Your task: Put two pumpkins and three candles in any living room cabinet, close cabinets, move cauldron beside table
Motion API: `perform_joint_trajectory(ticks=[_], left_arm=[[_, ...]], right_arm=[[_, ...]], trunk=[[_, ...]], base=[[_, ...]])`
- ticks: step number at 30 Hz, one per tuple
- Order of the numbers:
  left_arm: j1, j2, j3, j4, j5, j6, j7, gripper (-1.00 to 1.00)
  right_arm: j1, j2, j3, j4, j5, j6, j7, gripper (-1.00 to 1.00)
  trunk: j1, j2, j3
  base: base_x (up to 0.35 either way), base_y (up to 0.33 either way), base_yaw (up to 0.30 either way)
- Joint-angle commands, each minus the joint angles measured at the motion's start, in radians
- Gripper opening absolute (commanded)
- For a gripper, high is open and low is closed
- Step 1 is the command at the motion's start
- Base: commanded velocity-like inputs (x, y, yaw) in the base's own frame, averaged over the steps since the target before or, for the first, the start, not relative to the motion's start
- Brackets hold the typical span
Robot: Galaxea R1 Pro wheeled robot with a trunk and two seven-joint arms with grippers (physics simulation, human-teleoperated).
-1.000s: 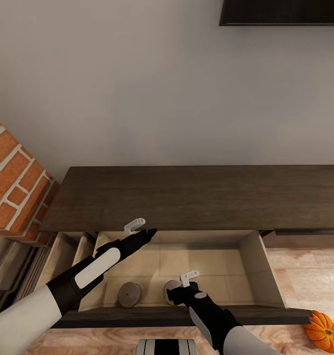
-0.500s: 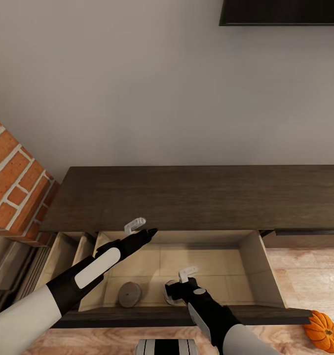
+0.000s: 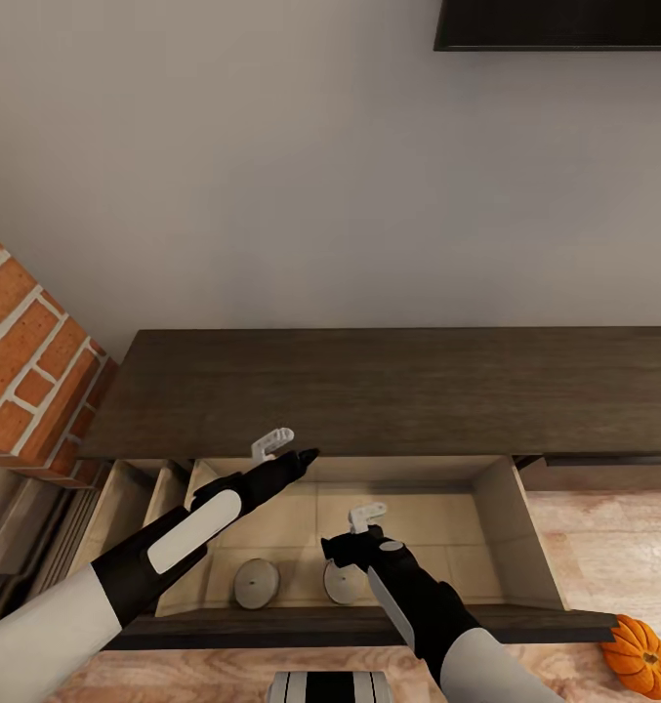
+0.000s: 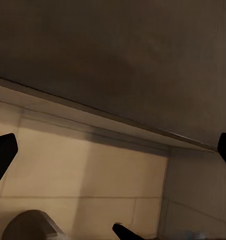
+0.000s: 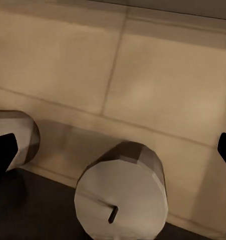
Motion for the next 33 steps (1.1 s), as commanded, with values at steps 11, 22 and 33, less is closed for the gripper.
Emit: perform_joint_trajectory(ticks=[11,22,33], left_arm=[[0.004,-0.009,-0.005,-0.004,0.0,-0.002,-0.002,1.0],[0.009,-0.01,-0.008,-0.009,0.0,0.0,0.0,1.0],[0.012,-0.006,-0.019,0.005,0.0,0.002,0.0,1.0]], right_arm=[[0.0,-0.02,-0.001,0.002,-0.001,0.109,0.005,1.0],[0.0,-0.034,-0.001,0.003,-0.001,0.182,0.009,1.0],[0.0,-0.043,-0.085,-0.013,0.004,0.308,0.012,1.0]], trunk=[[-0.012,0.021,0.009],[-0.054,0.098,0.044],[-0.096,0.175,0.078]], base=[[0.0,0.0,0.0],[0.0,0.0,0.0],[0.0,0.0,0.0]])
